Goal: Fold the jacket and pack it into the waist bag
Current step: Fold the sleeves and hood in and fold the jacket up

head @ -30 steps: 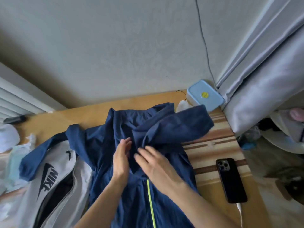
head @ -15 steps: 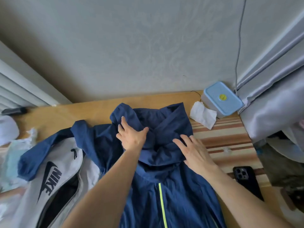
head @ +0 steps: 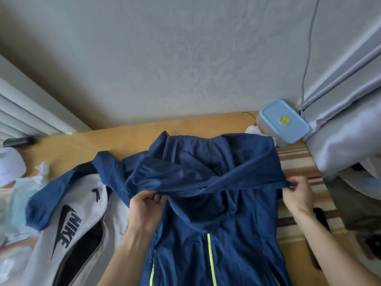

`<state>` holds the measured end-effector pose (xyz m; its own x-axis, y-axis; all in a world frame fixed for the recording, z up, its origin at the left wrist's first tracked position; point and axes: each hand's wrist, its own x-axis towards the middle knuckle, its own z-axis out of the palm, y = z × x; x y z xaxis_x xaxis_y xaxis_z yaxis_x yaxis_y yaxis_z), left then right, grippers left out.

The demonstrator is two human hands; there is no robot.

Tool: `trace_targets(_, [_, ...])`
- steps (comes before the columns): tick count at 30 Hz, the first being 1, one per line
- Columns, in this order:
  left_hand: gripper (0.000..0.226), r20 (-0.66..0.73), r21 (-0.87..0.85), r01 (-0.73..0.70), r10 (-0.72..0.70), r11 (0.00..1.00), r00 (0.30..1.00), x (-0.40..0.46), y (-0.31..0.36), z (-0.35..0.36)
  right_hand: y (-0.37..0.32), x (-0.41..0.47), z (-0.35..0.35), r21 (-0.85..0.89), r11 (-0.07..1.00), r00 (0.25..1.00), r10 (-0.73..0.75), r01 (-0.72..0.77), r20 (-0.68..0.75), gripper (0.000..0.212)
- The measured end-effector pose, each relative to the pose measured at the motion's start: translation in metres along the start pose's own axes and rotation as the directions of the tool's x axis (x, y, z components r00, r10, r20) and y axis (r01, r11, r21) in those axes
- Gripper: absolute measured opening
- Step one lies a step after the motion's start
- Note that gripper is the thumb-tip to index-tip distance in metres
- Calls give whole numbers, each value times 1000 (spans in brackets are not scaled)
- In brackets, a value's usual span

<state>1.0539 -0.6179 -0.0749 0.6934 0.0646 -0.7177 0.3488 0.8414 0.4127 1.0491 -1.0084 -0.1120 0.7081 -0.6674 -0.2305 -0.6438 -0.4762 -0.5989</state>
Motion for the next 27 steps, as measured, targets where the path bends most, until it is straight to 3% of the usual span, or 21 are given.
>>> trace_targets(2, [19, -51, 24, 83, -82, 996, 995, -1, -1, -10, 4, -4, -8, -38, 999, 997, 3, 0, 80, 47])
trace_targets(4, [15, -129, 115, 92, -77, 989, 989, 2, 2, -12, 4, -9, -14, -192, 951, 969, -226, 241, 96, 67])
trace_targets(6, [34, -170, 382, -15, 86, 924, 982, 5, 1, -10, -3, -14, -18, -273, 801, 845, -512, 534, 150, 76])
trace_targets(7, [52, -140, 558, -100, 213, 823, 967, 4, 2, -8, -10, -14, -17, -288, 701, 757, -622, 652, 200, 80])
trace_targets(9, [70, 45, 813, -268, 402, 518, 914, -1, 8, -5, -29, -8, -12, -338, 509, 608, -714, 792, 347, 88])
trace_targets(12, [67, 276, 928, -331, 284, 168, 918, -7, 26, 7, -60, 4, 10, -362, 345, 498, -659, 866, 563, 80])
trace_targets(14, [67, 320, 945, -294, 213, -145, 923, -12, 41, 9, -75, 13, 20, -324, 342, 469, -586, 882, 660, 50])
trace_targets(15, [65, 360, 912, -291, 226, -287, 905, -14, 49, 8, -83, 16, 20, -310, 393, 491, -543, 866, 681, 31])
trace_targets(17, [45, 437, 858, -293, 301, -421, 848, -20, 67, 7, -96, 25, 11, -272, 602, 612, -478, 751, 630, 14])
trace_targets(19, [12, 449, 871, -294, 393, -393, 803, -26, 85, 11, -103, 36, -4, -197, 763, 732, -460, 616, 503, 24])
trace_targets(20, [6, 422, 892, -284, 427, -351, 800, -25, 91, 15, -106, 41, -12, -165, 806, 770, -450, 568, 453, 30])
trace_targets(21, [12, 366, 925, -271, 435, -265, 823, -22, 94, 21, -108, 46, -18, -153, 828, 795, -441, 539, 416, 34])
trace_targets(24, [17, 120, 967, -189, 344, 174, 931, 1, 91, 38, -118, 52, -22, -262, 827, 846, -396, 497, 356, 25])
trace_targets(25, [24, 76, 968, -151, 342, 199, 937, 14, 86, 39, -121, 50, -20, -316, 811, 860, -398, 492, 319, 11])
trace_targets(26, [34, 54, 979, -122, 370, 161, 927, 28, 81, 38, -122, 44, -16, -373, 796, 877, -404, 477, 259, 12])
trace_targets(27, [43, 34, 992, -80, 416, 95, 909, 39, 76, 38, -121, 37, -8, -406, 788, 886, -425, 463, 186, 27])
